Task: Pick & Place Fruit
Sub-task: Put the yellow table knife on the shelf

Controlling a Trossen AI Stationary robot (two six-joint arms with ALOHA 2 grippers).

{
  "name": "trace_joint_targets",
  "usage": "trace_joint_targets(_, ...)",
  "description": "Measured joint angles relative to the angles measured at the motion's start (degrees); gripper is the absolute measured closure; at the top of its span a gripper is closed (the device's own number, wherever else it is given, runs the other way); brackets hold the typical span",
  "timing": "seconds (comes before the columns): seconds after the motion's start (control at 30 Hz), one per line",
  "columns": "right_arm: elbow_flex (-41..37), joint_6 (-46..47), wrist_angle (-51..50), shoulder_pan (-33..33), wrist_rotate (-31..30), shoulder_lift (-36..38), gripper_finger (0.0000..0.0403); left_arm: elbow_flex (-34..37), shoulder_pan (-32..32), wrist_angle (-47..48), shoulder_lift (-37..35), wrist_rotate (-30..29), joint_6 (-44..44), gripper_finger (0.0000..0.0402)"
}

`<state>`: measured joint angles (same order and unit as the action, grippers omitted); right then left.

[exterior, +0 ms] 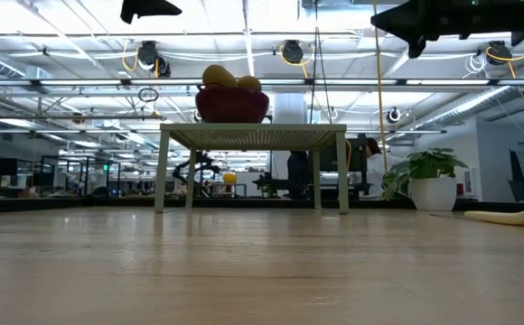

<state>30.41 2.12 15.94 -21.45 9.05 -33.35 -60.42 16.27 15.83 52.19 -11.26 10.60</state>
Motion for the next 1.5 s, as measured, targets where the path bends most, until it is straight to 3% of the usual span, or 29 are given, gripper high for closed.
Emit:
trace_joint_targets(0.23,0.0,-0.2,0.0,1.9,-4.1,-0.9,0.0403,7.4,-4.4,-6.4,-3.1,-4.1,2.1,0.0119)
trace_joint_targets(0.5,0.0,0.1,-1.1,5.1,-5.6,-0.9,0.0403,15.4,-7.9,-10.6,-10.1,-4.4,4.3,0.0119)
trace_joint_targets(1.17,0.0,3.7,-6.3,19.9,-24.8,-0.8,0.0403,32.3,-12.8,-9.6,-29.5,-1.8,6.5,0.0119)
trace_joint_targets(1.5,5.1,6.3,-16.0,28.2,-34.9,-3.7,0.0403,33.7,-13.4,-0.9,-36.8,-0.3,6.7,0.0119)
